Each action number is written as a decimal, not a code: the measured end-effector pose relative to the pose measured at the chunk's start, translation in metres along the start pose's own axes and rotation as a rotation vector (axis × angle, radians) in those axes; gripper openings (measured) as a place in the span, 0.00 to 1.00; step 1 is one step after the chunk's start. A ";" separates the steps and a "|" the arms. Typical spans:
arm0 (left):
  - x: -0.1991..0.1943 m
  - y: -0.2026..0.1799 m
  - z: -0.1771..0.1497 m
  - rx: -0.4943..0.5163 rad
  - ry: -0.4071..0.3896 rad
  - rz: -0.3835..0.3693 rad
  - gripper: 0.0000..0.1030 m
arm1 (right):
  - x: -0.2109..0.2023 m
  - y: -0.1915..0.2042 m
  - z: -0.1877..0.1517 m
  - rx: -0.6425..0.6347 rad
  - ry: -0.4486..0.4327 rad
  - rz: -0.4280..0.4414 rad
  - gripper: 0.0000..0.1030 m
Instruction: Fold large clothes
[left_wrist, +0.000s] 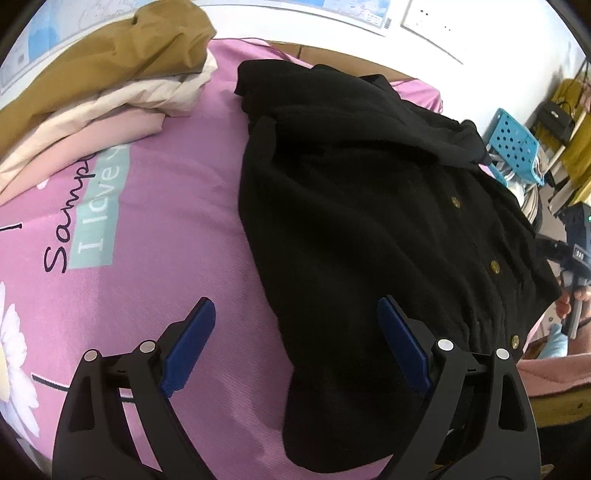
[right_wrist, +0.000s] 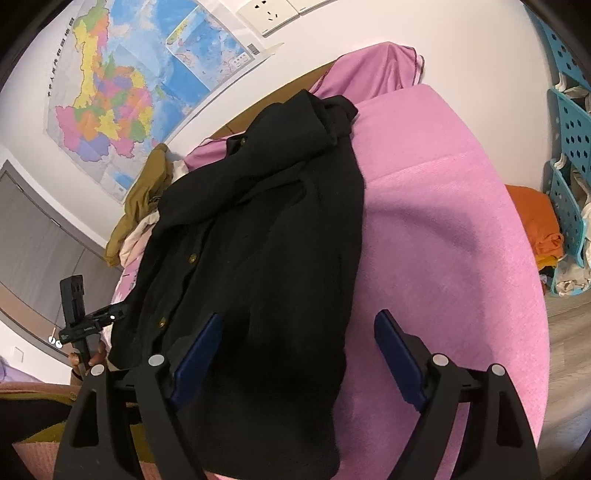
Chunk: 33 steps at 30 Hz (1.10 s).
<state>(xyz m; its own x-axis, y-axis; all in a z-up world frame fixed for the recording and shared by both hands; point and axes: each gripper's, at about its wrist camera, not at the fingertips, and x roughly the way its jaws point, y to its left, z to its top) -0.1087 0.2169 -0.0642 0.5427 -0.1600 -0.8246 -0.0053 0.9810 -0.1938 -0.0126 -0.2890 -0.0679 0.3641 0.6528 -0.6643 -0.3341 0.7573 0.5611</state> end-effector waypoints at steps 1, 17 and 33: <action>0.000 -0.002 -0.002 0.003 0.000 0.008 0.86 | 0.000 0.001 -0.001 -0.002 0.002 0.006 0.80; -0.004 0.001 -0.027 -0.059 0.045 -0.306 0.95 | 0.010 0.019 -0.017 -0.036 0.020 0.176 0.83; -0.051 0.007 -0.025 -0.150 -0.101 -0.411 0.04 | -0.019 0.044 -0.015 0.007 -0.110 0.329 0.12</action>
<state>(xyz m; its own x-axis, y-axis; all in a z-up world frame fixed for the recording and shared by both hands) -0.1571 0.2294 -0.0365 0.6045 -0.5143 -0.6083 0.1102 0.8103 -0.5756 -0.0472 -0.2682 -0.0375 0.3297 0.8599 -0.3897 -0.4438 0.5055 0.7399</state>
